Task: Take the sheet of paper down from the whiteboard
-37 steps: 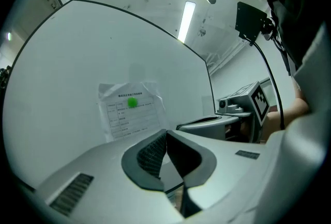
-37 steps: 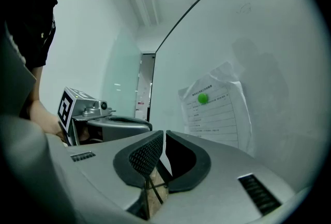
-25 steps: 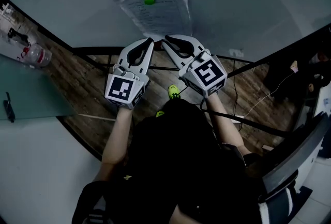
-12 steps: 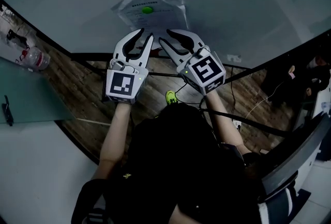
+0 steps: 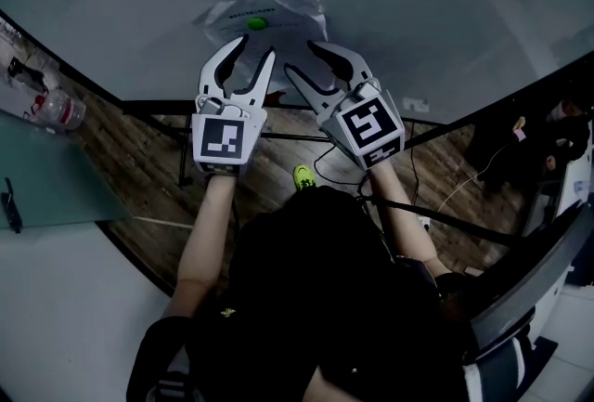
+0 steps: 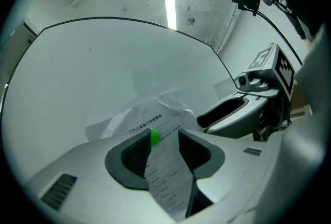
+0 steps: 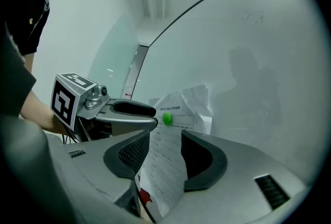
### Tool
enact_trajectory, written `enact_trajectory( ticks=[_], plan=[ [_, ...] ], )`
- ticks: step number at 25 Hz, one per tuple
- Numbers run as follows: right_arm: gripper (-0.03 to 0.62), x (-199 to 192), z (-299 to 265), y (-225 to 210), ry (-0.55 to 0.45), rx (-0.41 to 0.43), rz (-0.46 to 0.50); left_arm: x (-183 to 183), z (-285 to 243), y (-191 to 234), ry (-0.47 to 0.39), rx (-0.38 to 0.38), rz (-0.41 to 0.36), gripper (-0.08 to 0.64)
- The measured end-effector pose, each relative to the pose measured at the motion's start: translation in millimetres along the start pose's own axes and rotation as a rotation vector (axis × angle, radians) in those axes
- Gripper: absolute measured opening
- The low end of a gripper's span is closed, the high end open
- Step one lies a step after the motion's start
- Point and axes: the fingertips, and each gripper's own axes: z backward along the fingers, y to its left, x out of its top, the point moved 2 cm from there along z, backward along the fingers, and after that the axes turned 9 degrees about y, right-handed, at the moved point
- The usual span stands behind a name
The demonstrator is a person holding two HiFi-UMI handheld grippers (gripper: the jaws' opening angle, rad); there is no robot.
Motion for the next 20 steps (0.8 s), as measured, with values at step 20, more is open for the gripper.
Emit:
enact_trajectory(
  ticks=[20],
  plan=[
    [0.195, 27.2, 11.4, -22.8, 0.019, -0.105, 0.135, 1.3, -24.2, 14.3, 0.078, 0.131, -0.080, 0.204]
  ],
)
